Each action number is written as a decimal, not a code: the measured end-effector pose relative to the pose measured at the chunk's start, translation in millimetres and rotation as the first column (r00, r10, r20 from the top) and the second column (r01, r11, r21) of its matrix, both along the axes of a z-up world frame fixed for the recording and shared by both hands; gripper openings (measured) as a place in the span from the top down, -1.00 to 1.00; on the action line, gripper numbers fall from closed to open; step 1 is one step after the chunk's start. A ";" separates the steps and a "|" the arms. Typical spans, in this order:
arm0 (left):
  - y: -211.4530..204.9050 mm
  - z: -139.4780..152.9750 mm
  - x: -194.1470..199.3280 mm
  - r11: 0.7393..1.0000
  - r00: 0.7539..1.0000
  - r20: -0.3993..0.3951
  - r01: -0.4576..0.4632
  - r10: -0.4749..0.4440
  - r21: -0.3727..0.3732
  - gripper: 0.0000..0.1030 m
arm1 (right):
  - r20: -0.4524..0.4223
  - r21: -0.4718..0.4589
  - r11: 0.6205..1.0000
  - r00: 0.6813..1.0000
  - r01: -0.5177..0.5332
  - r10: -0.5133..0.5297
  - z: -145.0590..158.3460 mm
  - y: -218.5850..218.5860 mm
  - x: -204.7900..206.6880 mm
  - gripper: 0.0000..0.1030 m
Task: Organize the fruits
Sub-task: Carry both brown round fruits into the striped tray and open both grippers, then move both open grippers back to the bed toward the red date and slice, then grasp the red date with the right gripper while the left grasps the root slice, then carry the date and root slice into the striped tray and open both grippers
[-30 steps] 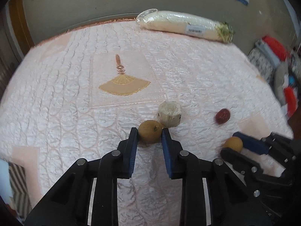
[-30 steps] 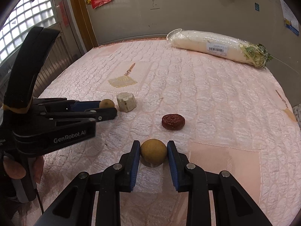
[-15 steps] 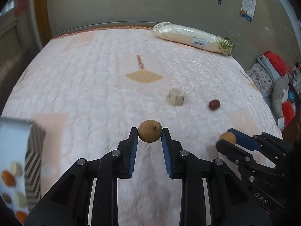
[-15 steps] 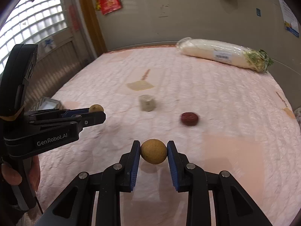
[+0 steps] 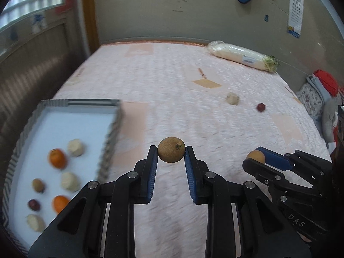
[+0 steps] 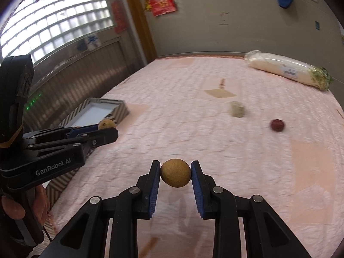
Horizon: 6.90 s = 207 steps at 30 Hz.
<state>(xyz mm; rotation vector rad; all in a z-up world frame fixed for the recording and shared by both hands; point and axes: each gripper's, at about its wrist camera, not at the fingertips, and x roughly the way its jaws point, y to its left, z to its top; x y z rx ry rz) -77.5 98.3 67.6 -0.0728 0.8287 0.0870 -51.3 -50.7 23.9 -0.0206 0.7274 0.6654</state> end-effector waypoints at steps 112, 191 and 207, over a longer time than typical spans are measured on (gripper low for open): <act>30.8 3.4 19.8 0.997 0.996 -0.071 -0.062 0.058 -0.055 -0.08 | 0.012 -0.102 0.993 0.998 -0.055 0.057 3.2 42.3 16.3 0.30; -21.6 -5.4 33.1 0.999 0.999 -0.040 0.032 -0.031 0.009 0.45 | -0.008 -0.038 0.999 1.000 -0.004 0.004 -4.8 -5.4 15.8 0.46; 60.7 -0.6 -29.2 0.991 0.991 0.002 -0.133 0.133 0.027 0.45 | 0.041 -0.083 0.984 0.986 -0.160 0.164 11.7 80.6 -23.1 0.46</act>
